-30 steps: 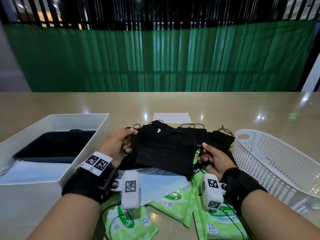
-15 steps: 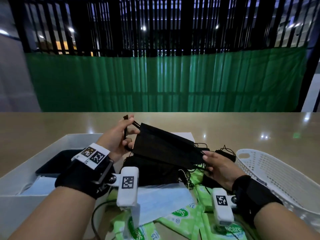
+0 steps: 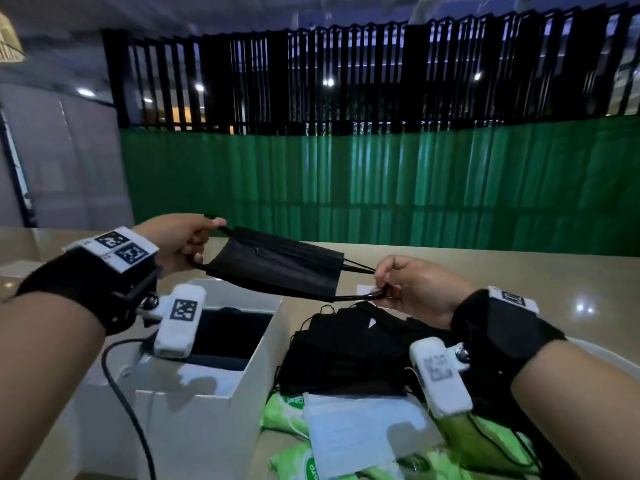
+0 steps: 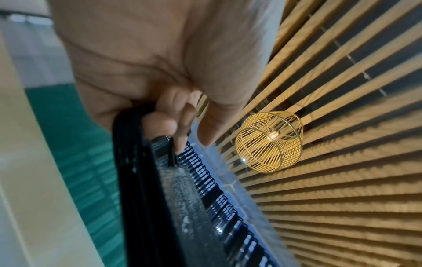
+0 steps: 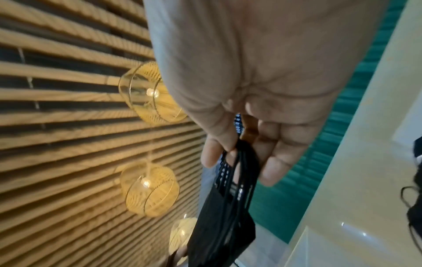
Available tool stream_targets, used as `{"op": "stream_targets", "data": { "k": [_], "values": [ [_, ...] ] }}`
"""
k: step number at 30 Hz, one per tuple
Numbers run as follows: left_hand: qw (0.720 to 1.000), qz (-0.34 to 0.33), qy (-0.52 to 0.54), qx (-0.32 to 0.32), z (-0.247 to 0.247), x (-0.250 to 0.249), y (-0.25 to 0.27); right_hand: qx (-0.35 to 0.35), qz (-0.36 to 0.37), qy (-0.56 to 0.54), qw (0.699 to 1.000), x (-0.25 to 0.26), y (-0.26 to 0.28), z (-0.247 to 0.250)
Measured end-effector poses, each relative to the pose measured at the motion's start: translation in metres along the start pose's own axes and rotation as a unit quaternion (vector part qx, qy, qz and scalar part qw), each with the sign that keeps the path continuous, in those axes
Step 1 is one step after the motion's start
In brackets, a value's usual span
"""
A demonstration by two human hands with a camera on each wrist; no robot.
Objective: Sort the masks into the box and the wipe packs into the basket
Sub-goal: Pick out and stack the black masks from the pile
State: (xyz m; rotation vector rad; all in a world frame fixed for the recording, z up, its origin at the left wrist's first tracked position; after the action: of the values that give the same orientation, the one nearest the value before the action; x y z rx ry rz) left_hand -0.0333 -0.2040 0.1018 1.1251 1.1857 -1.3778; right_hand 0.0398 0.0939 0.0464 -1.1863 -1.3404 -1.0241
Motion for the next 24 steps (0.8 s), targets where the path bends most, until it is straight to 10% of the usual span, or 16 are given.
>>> {"op": "stream_targets", "data": {
  "k": [9, 24],
  "values": [
    [0.965, 0.082, -0.220, -0.120, 0.099, 0.020, -0.042, 0.023, -0.074, 0.101, 0.992, -0.034, -0.083, -0.092],
    [0.904, 0.220, -0.367, -0.025, 0.079, 0.120, -0.052, 0.024, -0.123, 0.283, 0.951, -0.078, -0.114, -0.106]
  ]
}}
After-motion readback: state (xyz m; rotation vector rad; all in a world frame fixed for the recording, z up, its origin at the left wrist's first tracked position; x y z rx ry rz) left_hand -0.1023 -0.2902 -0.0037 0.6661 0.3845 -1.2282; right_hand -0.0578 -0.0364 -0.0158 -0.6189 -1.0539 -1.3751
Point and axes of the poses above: each hand's wrist, its own y-axis away from the middle knuckle, its own z-axis out of the back of the hand, x = y × z, the point moved 10 cm from there along -y, towards the middle knuckle, and after that the axes turned 3 degrees about -z, right-handed, at the moved point
